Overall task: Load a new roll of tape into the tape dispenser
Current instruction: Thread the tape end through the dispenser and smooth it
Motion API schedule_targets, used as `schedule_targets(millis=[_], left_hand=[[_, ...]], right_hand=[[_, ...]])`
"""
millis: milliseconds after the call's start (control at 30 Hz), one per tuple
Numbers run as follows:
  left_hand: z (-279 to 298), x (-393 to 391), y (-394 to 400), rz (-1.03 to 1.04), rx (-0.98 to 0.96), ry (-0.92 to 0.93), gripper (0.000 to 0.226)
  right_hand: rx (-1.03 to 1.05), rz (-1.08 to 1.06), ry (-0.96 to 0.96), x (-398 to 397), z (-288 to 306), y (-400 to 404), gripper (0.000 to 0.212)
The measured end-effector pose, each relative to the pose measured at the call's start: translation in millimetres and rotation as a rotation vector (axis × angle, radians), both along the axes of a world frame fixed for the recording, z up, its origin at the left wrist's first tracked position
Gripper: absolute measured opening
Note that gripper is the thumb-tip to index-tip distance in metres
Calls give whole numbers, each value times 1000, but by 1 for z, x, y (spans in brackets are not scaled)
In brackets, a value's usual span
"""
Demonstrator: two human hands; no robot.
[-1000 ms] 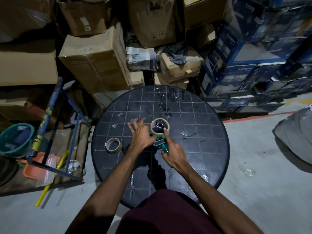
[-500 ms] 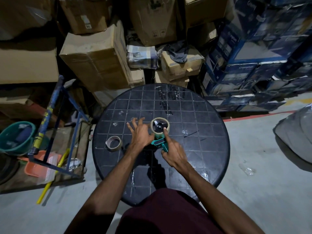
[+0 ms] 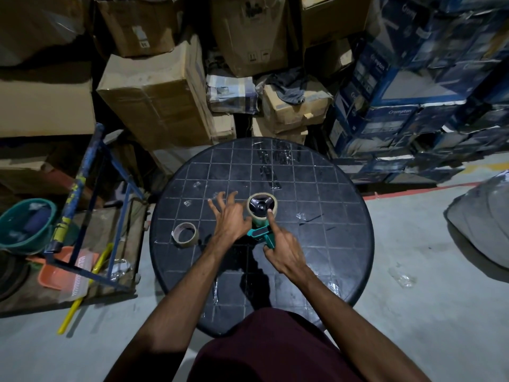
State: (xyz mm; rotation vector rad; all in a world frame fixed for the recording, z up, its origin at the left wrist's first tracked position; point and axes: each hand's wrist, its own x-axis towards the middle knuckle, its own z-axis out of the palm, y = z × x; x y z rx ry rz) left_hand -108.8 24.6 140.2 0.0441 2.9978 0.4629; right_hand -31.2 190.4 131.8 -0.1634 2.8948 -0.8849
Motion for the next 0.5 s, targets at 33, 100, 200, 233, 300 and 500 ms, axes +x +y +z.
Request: schedule_targets(millis=[33,100,200,233,300,500], left_hand=[[0,1,0,4,8,19,36],[1,3,1,11,34,63,32],[1,2,1,23,48,91,28],[0,2,1,25,33,88,26],[-1,1,3,30,-5,79,19],[-5,-3,5,71,38,57,14]], right_hand=[[-3,-6,-2,0,0,0,99],[-12,-11,-3,-1,0,0,100],[-14,-5,-1,-3,0,0,100],[-10,-5,-2,-3,1,1,99],[-5,-1,-2,-4,2,1,98],[-7,1,-24,-5,-1,2,99]])
